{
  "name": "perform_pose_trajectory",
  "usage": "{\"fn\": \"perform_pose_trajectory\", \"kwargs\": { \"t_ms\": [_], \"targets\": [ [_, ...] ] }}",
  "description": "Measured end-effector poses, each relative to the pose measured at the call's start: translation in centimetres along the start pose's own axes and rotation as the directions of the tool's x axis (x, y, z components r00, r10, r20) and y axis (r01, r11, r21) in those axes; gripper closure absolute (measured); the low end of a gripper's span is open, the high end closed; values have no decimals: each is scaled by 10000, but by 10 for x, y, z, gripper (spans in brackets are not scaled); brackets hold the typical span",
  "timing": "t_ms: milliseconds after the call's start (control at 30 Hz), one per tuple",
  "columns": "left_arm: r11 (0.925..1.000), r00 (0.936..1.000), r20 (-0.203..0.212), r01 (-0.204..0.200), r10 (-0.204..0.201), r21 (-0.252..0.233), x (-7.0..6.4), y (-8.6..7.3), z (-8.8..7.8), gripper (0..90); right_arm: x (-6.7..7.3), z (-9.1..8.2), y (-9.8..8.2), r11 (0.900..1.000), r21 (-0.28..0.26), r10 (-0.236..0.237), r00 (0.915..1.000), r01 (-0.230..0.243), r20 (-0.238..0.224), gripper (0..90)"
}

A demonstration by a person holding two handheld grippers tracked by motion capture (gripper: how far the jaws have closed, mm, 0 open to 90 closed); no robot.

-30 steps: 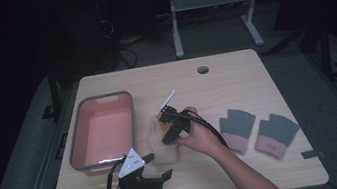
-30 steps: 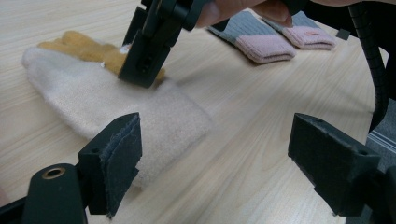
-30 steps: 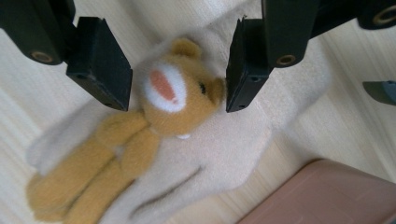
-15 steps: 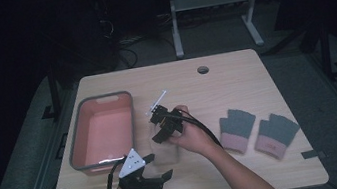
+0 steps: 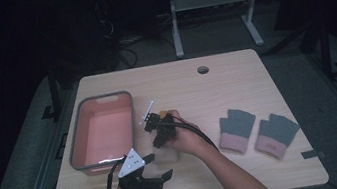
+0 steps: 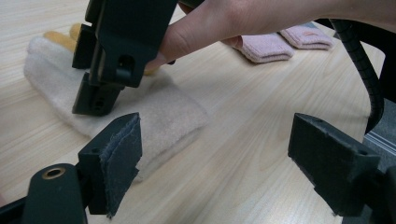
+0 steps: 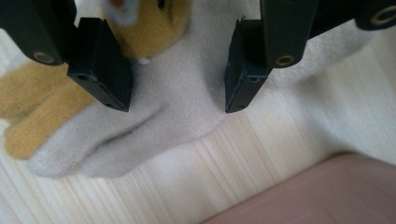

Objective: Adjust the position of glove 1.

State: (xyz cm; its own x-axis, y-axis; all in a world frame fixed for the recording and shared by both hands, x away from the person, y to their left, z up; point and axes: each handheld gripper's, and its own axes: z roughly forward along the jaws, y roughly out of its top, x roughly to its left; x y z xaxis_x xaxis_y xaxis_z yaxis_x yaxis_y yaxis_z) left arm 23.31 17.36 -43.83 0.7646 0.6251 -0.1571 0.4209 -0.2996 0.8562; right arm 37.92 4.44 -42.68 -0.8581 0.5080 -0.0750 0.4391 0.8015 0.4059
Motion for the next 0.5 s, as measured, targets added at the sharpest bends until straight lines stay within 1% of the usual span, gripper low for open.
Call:
{"fn": "perform_pose_trajectory", "kwargs": {
  "t_ms": [133,233,300,333,367,467,500],
  "targets": [
    [10000,10000,50,-16,16,34,-1,0,1,176,-2,-2,-4,10000,84,-49,10000,48,29,421],
    [9998,9996,213,210,-211,23,0,0,1,175,-6,-4,-9,9999,102,-34,10000,33,64,420],
    [9997,9995,206,238,-238,26,0,0,2,175,-7,-5,-11,9999,127,2,10000,-3,57,420],
    [9997,9994,208,260,-261,46,0,0,2,175,-10,-7,-16,9999,147,37,10000,-38,47,420],
    [9997,9994,208,260,-261,46,0,0,2,175,-10,-7,-16,9999,147,37,10000,-38,47,420],
    [9993,9992,196,351,-353,134,0,-1,4,176,-16,-11,-27,9997,139,212,9998,-212,40,414],
    [9993,9992,196,351,-353,134,0,-1,4,176,-16,-11,-27,9997,139,212,9998,-212,40,414]
  ]
}}
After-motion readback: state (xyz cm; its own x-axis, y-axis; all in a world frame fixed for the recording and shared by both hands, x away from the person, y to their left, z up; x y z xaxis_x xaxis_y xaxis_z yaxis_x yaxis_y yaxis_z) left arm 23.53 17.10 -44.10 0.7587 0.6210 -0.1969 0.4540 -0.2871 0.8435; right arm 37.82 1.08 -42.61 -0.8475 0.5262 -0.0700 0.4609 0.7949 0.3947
